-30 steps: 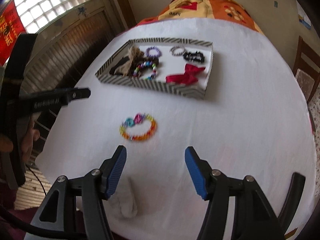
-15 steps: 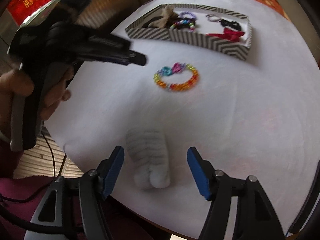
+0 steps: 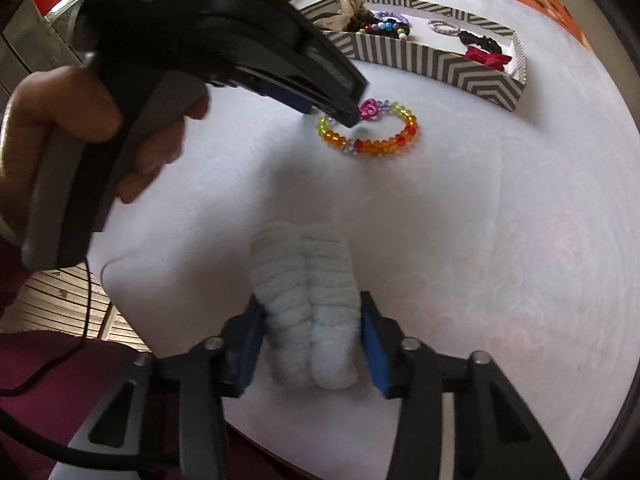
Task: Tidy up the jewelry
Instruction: 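Grasp the orange bead bracelet with the left tool while the right tool grasps the white scrunchie, then carry both items into the tray and open both tools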
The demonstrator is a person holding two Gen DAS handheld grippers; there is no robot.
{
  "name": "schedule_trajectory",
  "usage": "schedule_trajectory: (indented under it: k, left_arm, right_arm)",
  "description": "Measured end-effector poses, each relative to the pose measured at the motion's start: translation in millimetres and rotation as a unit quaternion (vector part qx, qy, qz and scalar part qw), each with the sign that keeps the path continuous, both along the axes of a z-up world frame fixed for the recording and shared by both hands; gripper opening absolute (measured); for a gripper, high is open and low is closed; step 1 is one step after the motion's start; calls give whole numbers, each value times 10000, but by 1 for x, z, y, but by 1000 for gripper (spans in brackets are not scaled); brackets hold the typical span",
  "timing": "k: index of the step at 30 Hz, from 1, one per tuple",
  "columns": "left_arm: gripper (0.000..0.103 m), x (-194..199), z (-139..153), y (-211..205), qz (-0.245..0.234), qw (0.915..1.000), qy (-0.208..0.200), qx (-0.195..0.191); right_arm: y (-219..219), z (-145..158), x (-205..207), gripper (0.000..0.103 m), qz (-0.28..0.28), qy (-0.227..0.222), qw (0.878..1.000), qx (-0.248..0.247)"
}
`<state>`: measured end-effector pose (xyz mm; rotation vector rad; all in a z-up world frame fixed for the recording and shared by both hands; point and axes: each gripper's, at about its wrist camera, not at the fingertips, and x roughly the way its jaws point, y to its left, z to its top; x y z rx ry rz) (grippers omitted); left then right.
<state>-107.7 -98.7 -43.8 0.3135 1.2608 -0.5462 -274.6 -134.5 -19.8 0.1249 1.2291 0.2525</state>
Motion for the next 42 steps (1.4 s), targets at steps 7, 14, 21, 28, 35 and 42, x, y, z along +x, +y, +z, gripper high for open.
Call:
schedule_trajectory:
  k: [7, 14, 21, 28, 35, 42]
  left_arm:
    - [0, 3, 1, -1, -161, 9995, -5, -269]
    - [0, 10, 11, 8, -160, 9986, 154, -479]
    - [0, 6, 22, 3, -370, 9969, 217, -666]
    - [11, -3, 12, -29, -1090, 9939, 42, -166]
    - [5, -6, 0, -52, -1566, 9873, -107, 247]
    - [0, 2, 7, -37, -1261, 9916, 239, -174]
  right_arm:
    - [-8, 12, -2, 35, -56, -119, 9999, 51]
    - [-39, 30, 0, 35, -419, -258, 9987, 151]
    - [-61, 34, 4, 35, -664, -282, 9972, 171]
    - [-69, 33, 1, 35, -765, -275, 9964, 234]
    - [-77, 37, -5, 35, -948, -328, 9946, 275]
    - [-86, 46, -4, 35, -1033, -438, 9932, 302]
